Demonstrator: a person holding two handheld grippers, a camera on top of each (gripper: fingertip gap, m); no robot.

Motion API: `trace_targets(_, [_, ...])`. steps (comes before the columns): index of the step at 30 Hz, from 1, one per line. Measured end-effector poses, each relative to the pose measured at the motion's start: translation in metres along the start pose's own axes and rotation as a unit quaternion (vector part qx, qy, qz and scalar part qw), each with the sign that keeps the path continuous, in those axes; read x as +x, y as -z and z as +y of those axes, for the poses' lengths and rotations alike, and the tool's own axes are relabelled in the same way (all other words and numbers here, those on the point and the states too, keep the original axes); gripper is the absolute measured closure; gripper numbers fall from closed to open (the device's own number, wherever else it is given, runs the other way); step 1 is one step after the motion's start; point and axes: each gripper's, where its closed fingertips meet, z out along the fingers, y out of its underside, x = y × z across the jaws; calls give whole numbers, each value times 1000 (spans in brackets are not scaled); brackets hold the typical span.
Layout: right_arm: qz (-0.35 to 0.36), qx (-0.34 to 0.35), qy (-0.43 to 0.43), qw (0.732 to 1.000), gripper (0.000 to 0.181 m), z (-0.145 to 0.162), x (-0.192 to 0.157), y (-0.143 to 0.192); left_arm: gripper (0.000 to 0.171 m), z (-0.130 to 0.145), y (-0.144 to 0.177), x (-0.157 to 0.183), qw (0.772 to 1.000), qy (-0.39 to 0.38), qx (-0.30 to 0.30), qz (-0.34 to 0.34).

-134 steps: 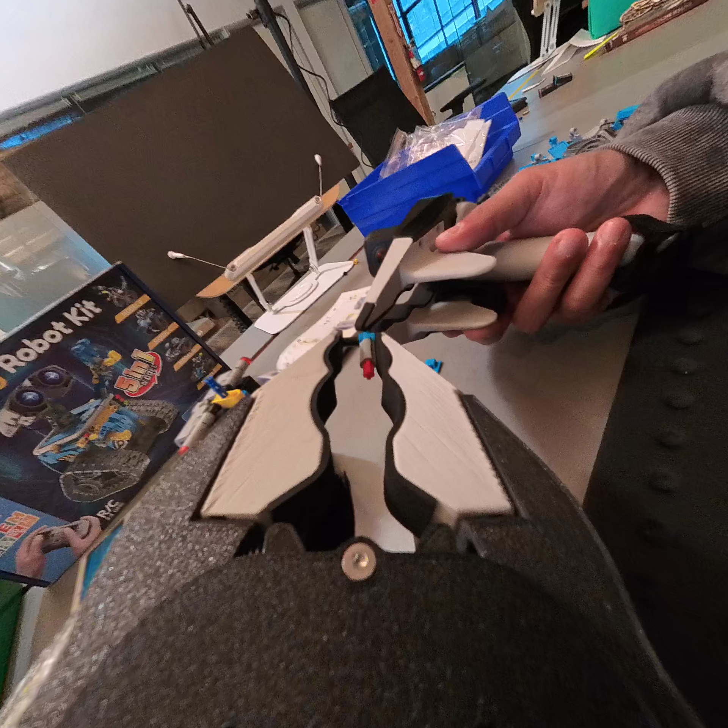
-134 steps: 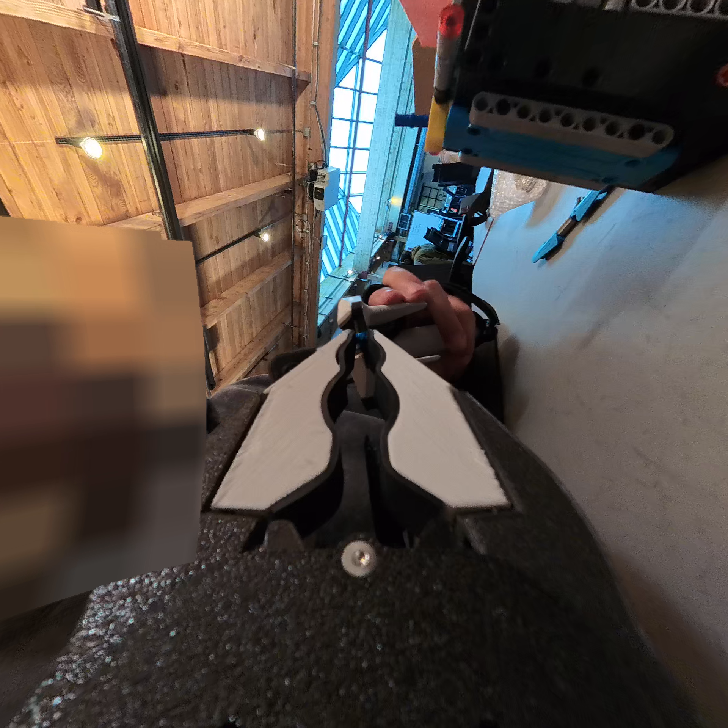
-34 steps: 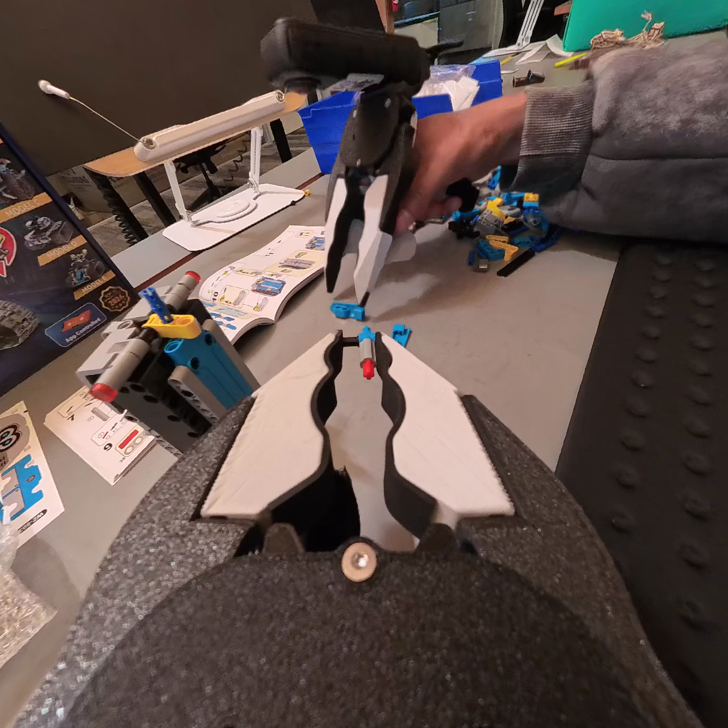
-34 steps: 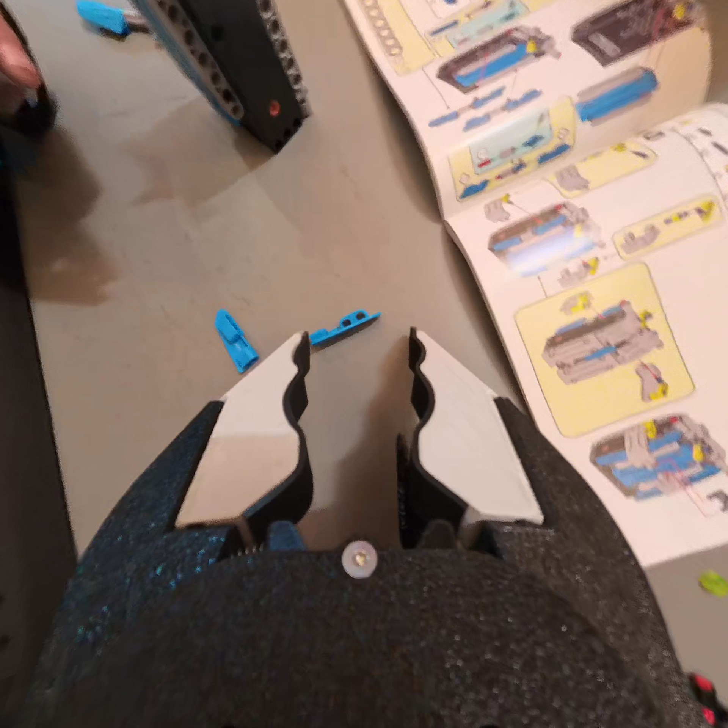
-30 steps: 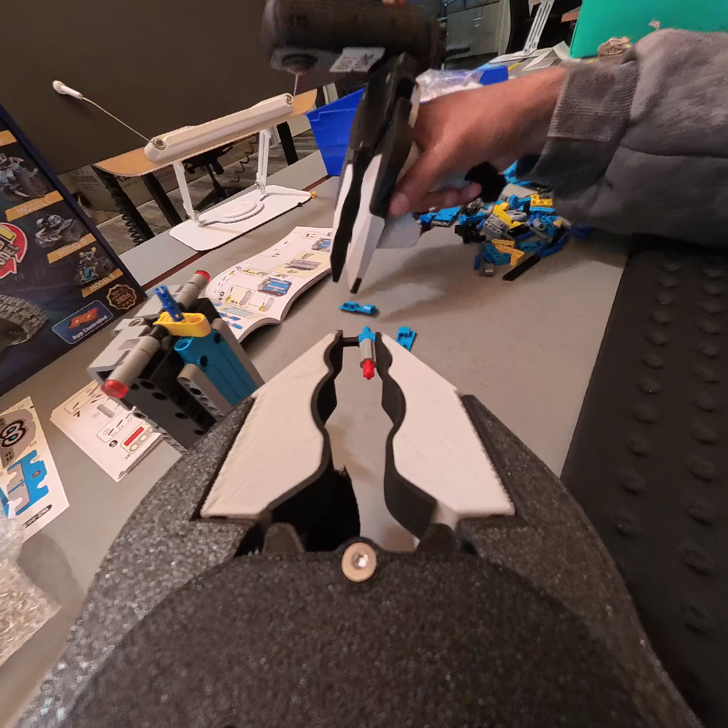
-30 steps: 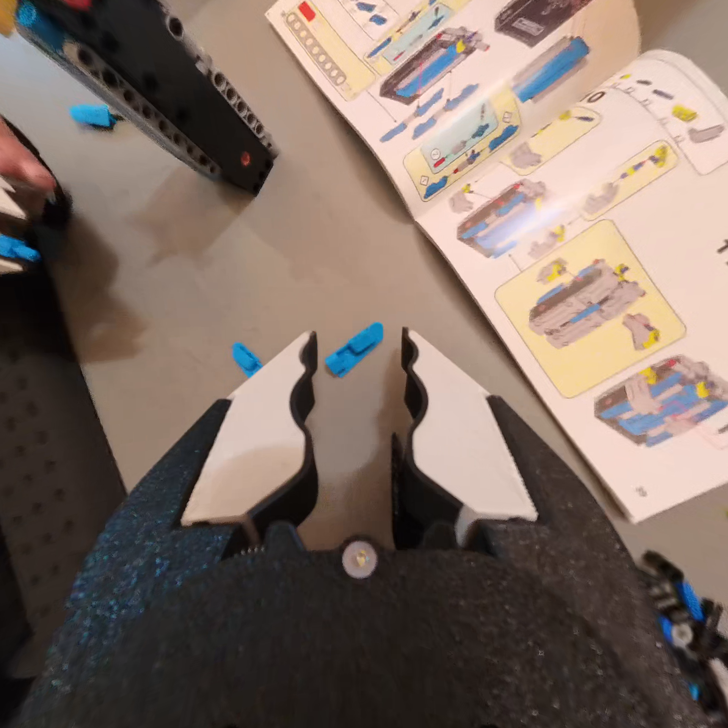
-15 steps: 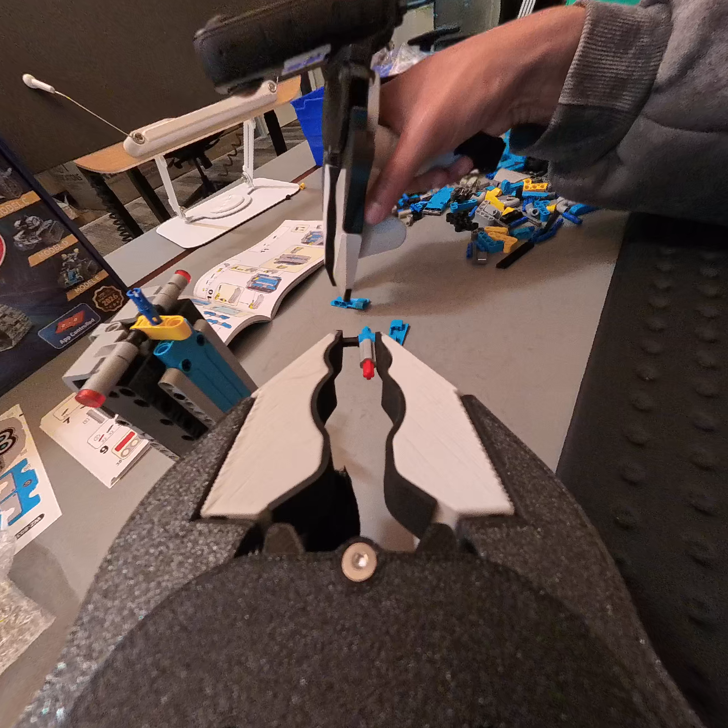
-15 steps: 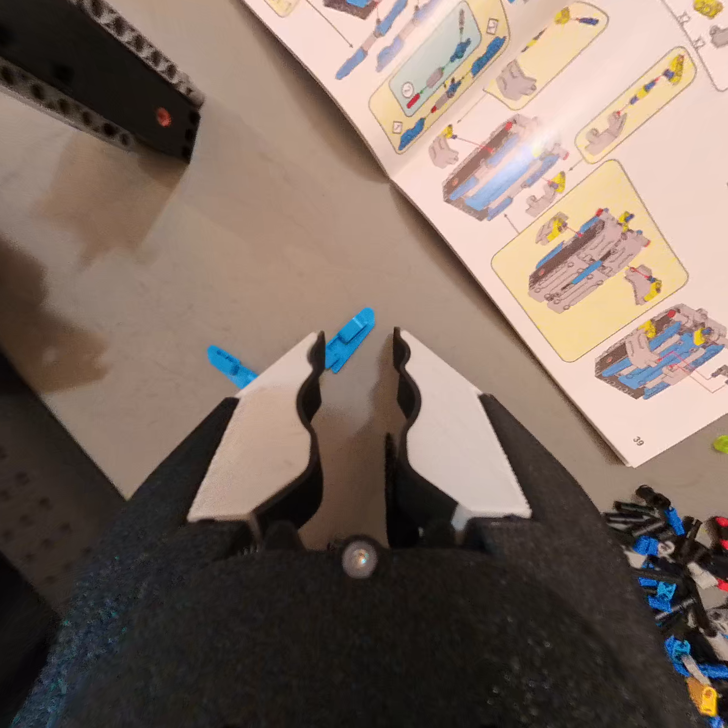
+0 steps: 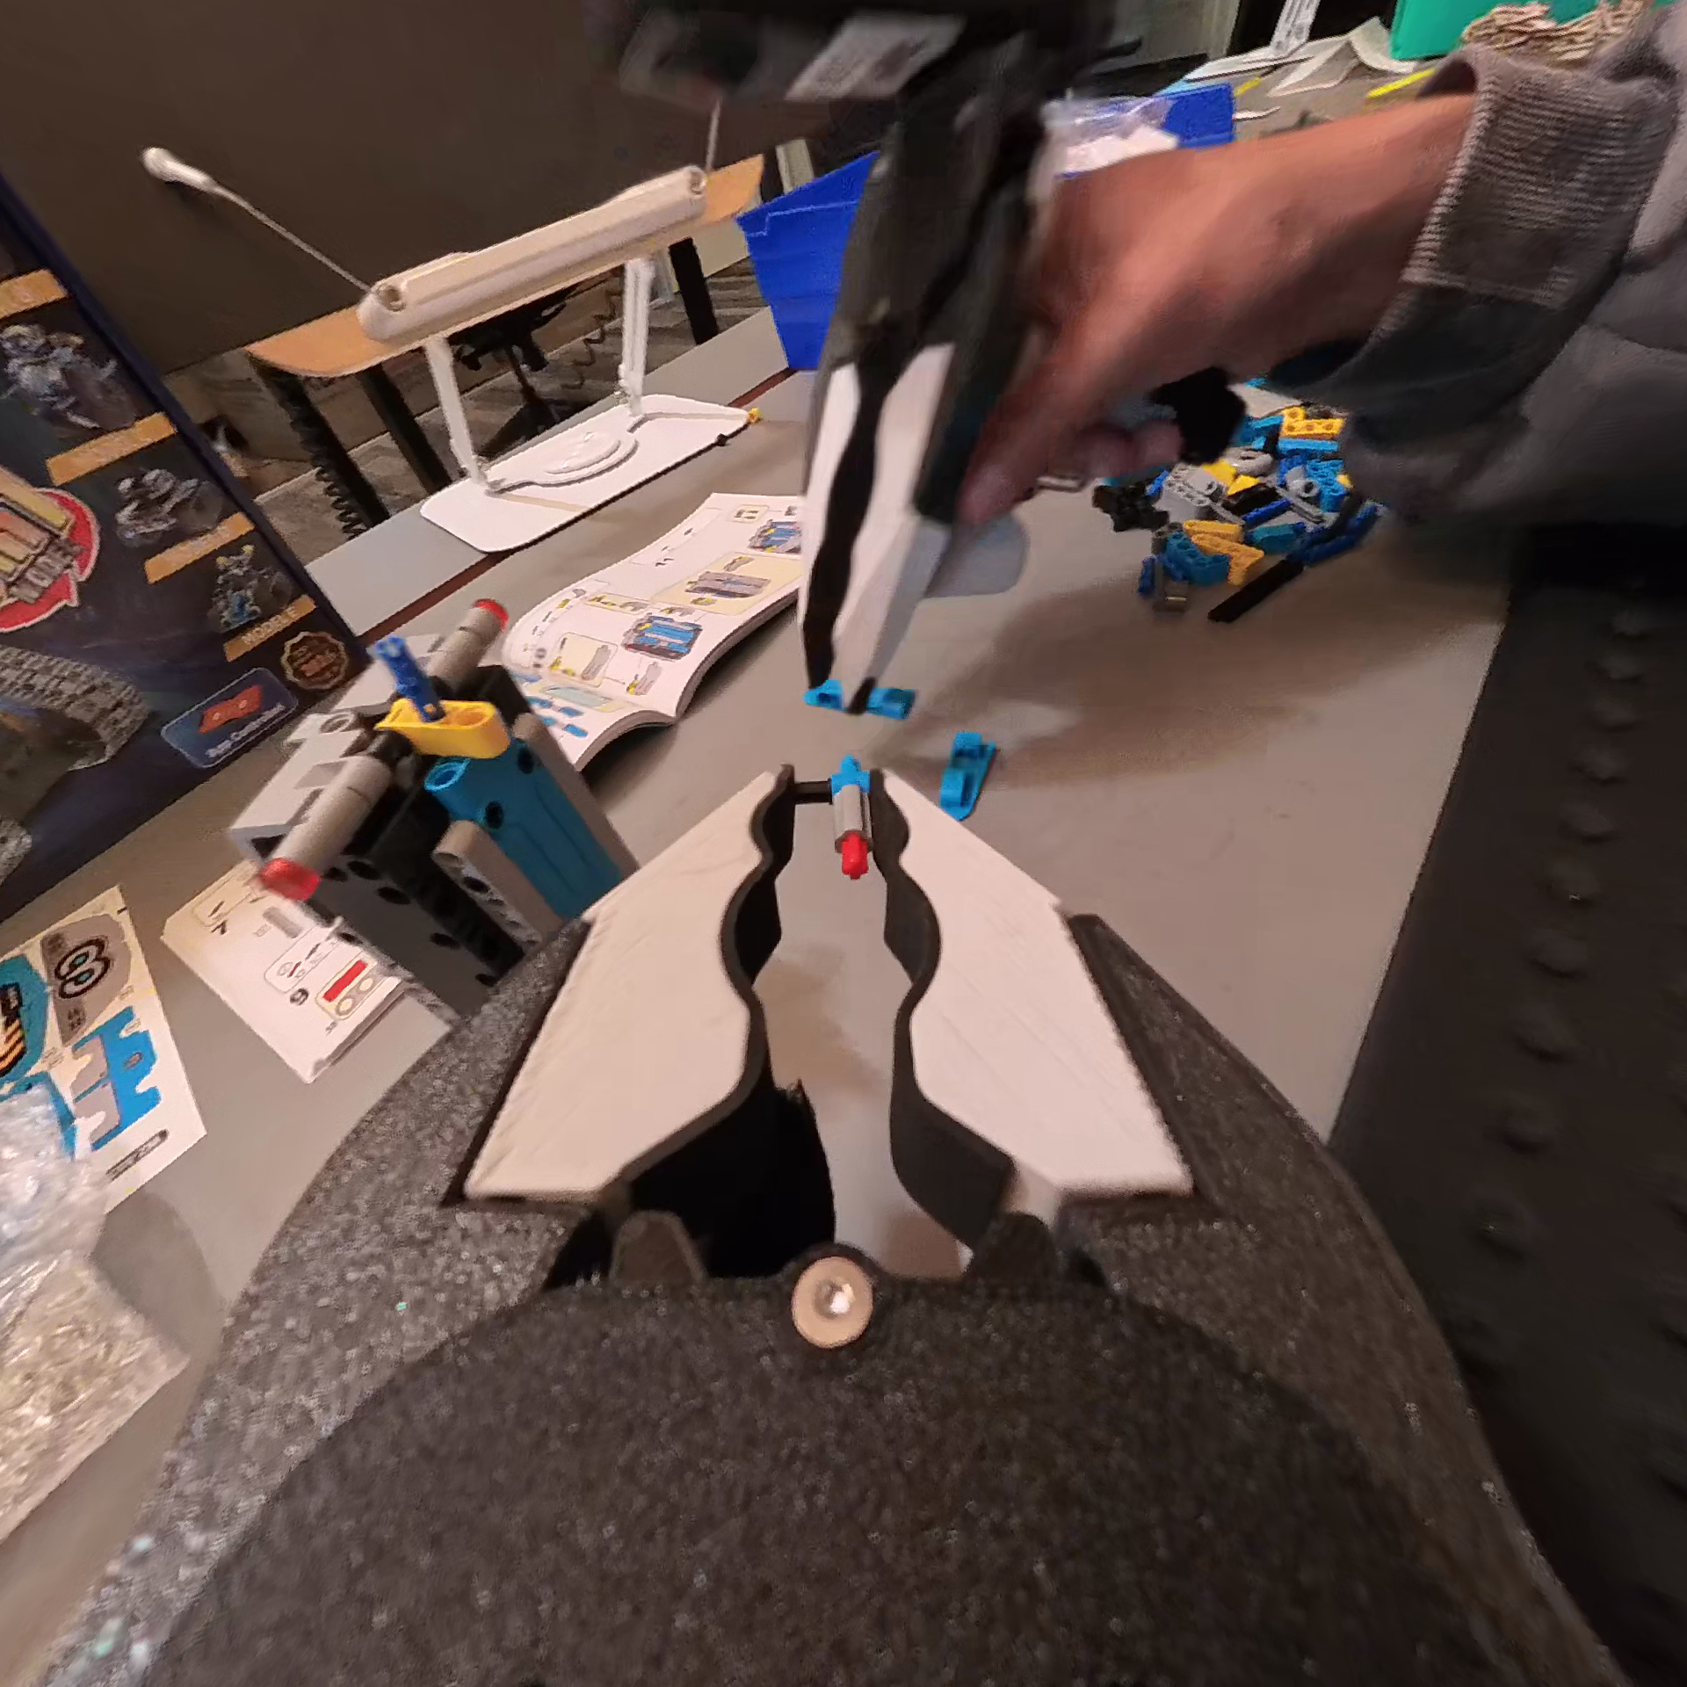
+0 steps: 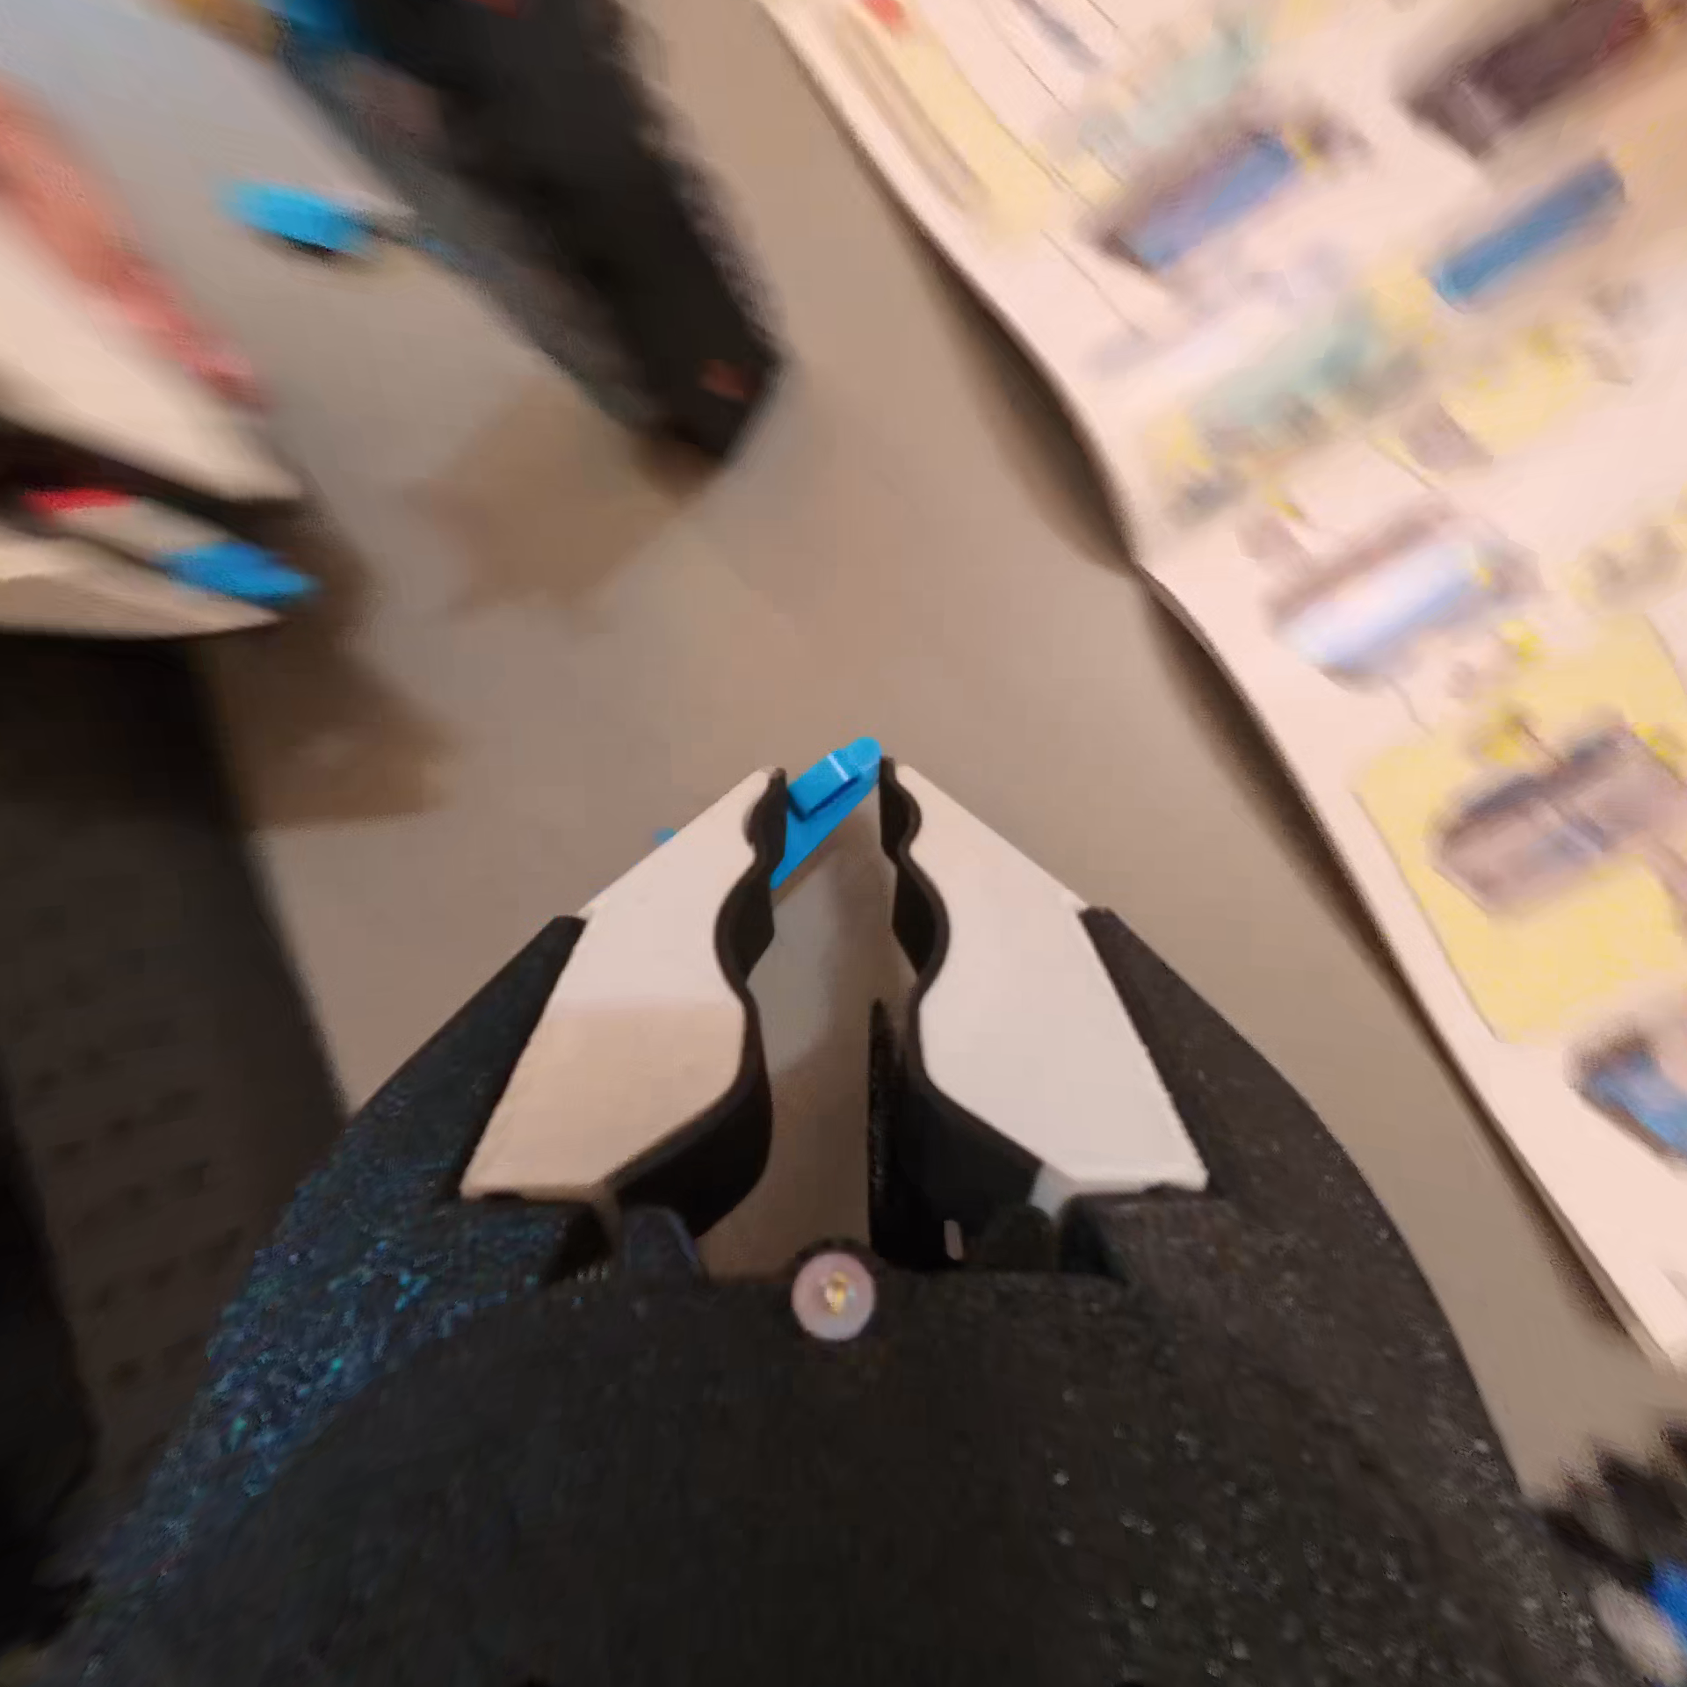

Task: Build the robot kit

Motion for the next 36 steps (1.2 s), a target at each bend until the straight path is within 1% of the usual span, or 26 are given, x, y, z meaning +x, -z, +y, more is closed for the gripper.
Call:
trace_targets(1, [-47, 46, 36, 997, 161, -11, -23, 7, 156, 0, 0, -3, 1000, 6, 0, -4])
trace_targets(3, [-129, 133, 115, 976, 161, -27, -72, 27, 156, 1, 1, -8, 1000, 25, 0, -8])
trace_targets(4, [-150, 179, 140, 962, 161, -37, -90, 37, 156, 2, 2, -8, 999, 35, -1, -5])
trace_targets(5, [-159, 213, 147, 953, 161, -45, -101, 44, 156, 1, 2, -8, 999, 46, 0, 0])
trace_targets(6, [-160, 222, 150, 950, 161, -49, -106, 44, 156, 0, 3, -9, 998, 55, 4, 3])
trace_targets(8, [-117, 208, 167, 957, 161, -49, -103, 31, 156, -2, 5, -13, 997, 71, 13, 2])
trace_targets(9, [-89, 212, 182, 956, 161, -51, -101, 27, 156, -2, 5, -12, 996, 82, 13, 9])
trace_targets(12, [-71, 228, 225, 945, 161, -55, -116, 21, 156, -3, 6, -12, 995, 97, 18, 19])
trace_targets(13, [-57, 223, 240, 943, 161, -55, -118, 16, 156, -5, 6, -9, 995, 99, 21, 26])
trace_targets(15, [-31, 219, 262, 939, 160, -53, -118, 9, 156, -1, 5, -10, 995, 96, 10, 24])
trace_targets(18, [-35, 227, 262, 937, 159, -53, -118, 10, 156, -3, 6, -3, 993, 109, 15, 53])
trace_targets(20, [-44, 216, 266, 939, 153, -49, -118, 8, 156, 0, 4, 3, 992, 108, 3, 67])
trace_targets(21, [-54, 208, 279, 936, 161, -44, -121, 9, 156, 1, 4, 6, 992, 104, 0, 74])
trace_targets(22, [-58, 202, 292, 933, 163, -41, -123, 9, 156, 1, 3, 10, 992, 99, -3, 82])
trace_targets(23, [-50, 199, 305, 930, 164, -39, -122, 9, 157, 2, 3, 11, 992, 93, -5, 80])
trace_targets(24, [-34, 194, 312, 930, 169, -37, -118, 10, 156, 4, 2, 9, 994, 86, -10, 71])
trace_targets(25, [-24, 193, 311, 930, 181, -37, -113, 14, 156, 7, 2, 6, 995, 79, -19, 59])
trace_targets(26, [-28, 201, 303, 931, 181, -36, -110, 21, 156, 10, 1, 2, 996, 72, -27, 47])
trace_targets(27, [-49, 196, 283, 938, 181, -31, -107, 27, 156, 11, 1, 1, 997, 63, -29, 40])
trace_targets(28, [-72, 171, 255, 949, 172, -22, -101, 31, 156, 10, 1, 2, 997, 55, -28, 38])
trace_targets(29, [-75, 133, 226, 962, 160, -10, -88, 31, 156, 10, 1, 4, 998, 45, -28, 38])
trace_targets(30, [-97, 87, 201, 971, 156, 9, -83, 32, 156, 10, 1, 6, 998, 34, -30, 38])
trace_targets(31, [-137, 42, 178, 974, 154, 29, -85, 31, 156, 11, 0, 8, 998, 24, -32, 37])
trace_targets(32, [-139, 22, 155, 978, 151, 39, -80, 28, 156, 11, 0, 10, 999, 15, -34, 38])
trace_targets(34, [-114, 19, 131, 985, 147, 46, -74, 17, 156, 12, -1, 12, 999, 3, -37, 38])
trace_targets(36, [-66, 38, 138, 988, 146, 46, -77, 8, 156, 13, -1, 13, 999, -2, -38, 38])
